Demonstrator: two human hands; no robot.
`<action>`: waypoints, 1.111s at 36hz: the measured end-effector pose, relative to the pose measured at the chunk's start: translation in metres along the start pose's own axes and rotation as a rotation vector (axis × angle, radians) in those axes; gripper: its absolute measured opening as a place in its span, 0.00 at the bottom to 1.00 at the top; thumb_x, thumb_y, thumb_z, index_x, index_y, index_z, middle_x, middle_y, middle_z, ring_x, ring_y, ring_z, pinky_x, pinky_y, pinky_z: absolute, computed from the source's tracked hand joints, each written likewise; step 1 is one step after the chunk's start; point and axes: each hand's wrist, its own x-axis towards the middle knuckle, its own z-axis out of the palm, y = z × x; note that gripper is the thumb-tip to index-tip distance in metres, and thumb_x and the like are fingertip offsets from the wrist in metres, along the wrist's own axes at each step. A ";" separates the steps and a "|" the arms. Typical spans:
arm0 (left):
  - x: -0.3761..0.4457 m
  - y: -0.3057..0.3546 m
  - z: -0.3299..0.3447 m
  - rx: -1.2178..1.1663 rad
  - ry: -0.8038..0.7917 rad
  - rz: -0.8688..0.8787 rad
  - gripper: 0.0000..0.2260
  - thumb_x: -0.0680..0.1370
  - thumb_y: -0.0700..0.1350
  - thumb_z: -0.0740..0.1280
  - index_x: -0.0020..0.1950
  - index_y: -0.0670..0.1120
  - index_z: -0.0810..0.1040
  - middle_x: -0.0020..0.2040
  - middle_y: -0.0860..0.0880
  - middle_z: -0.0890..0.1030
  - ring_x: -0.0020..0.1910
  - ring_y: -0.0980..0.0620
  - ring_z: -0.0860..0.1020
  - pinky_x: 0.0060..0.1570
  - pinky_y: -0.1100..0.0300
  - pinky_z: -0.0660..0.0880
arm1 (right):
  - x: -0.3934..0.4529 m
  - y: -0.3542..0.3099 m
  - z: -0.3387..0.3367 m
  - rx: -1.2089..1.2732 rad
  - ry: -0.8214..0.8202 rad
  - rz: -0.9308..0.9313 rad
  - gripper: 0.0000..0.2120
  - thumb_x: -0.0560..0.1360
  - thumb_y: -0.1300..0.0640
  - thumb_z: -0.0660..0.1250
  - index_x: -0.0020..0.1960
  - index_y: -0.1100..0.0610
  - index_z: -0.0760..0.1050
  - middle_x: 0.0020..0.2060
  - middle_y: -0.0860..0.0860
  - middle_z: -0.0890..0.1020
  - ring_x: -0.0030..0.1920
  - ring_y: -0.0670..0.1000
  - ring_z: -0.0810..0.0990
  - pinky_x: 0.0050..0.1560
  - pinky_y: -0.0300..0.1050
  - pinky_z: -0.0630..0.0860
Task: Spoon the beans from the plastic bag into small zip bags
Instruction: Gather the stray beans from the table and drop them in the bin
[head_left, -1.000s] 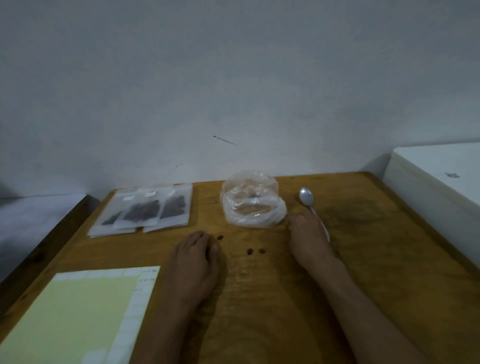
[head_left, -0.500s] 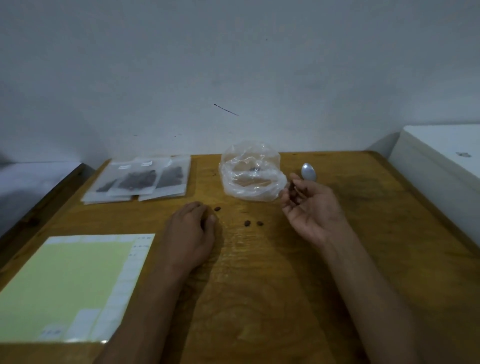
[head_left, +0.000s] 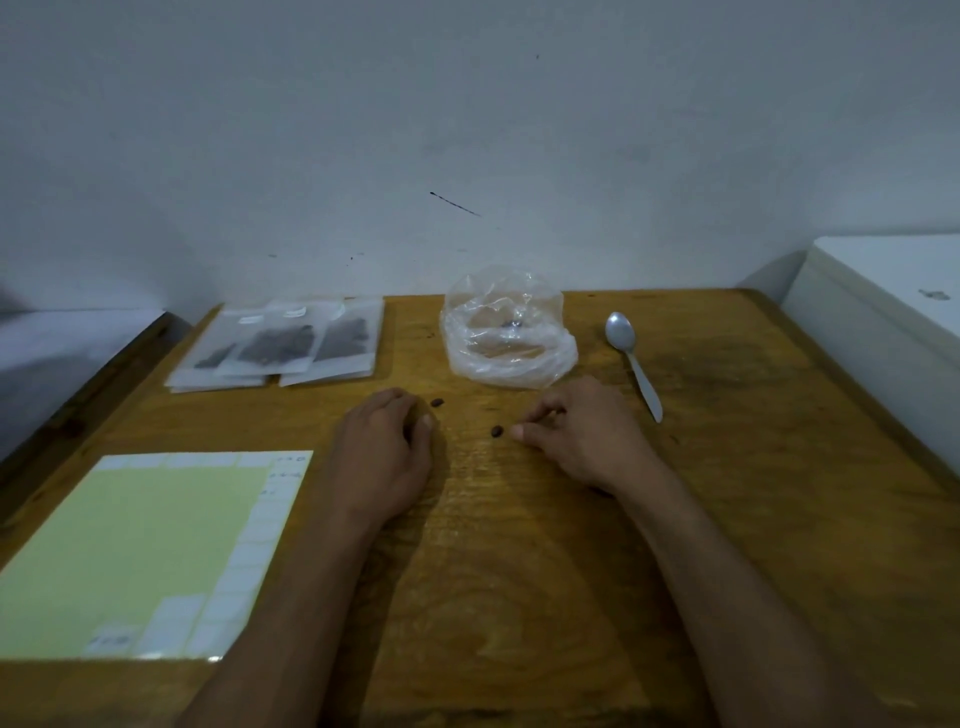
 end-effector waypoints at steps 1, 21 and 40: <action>0.000 -0.001 0.000 0.003 -0.005 -0.005 0.18 0.83 0.51 0.61 0.70 0.47 0.74 0.69 0.49 0.75 0.67 0.50 0.72 0.67 0.53 0.68 | 0.000 -0.001 0.000 0.006 0.009 -0.007 0.08 0.73 0.47 0.75 0.49 0.49 0.85 0.49 0.45 0.83 0.50 0.44 0.78 0.44 0.39 0.71; -0.003 0.001 -0.005 0.001 -0.022 -0.013 0.18 0.83 0.51 0.60 0.71 0.46 0.74 0.71 0.48 0.74 0.70 0.50 0.70 0.69 0.55 0.64 | -0.001 -0.013 0.016 -0.053 0.031 -0.131 0.08 0.75 0.48 0.72 0.52 0.49 0.84 0.31 0.38 0.74 0.34 0.38 0.73 0.35 0.33 0.67; -0.002 -0.009 0.003 0.037 0.021 0.000 0.15 0.82 0.54 0.60 0.64 0.49 0.77 0.64 0.51 0.77 0.64 0.52 0.73 0.67 0.52 0.67 | 0.018 -0.048 0.038 0.447 0.081 0.048 0.09 0.76 0.57 0.66 0.38 0.59 0.80 0.28 0.52 0.77 0.26 0.47 0.70 0.29 0.44 0.67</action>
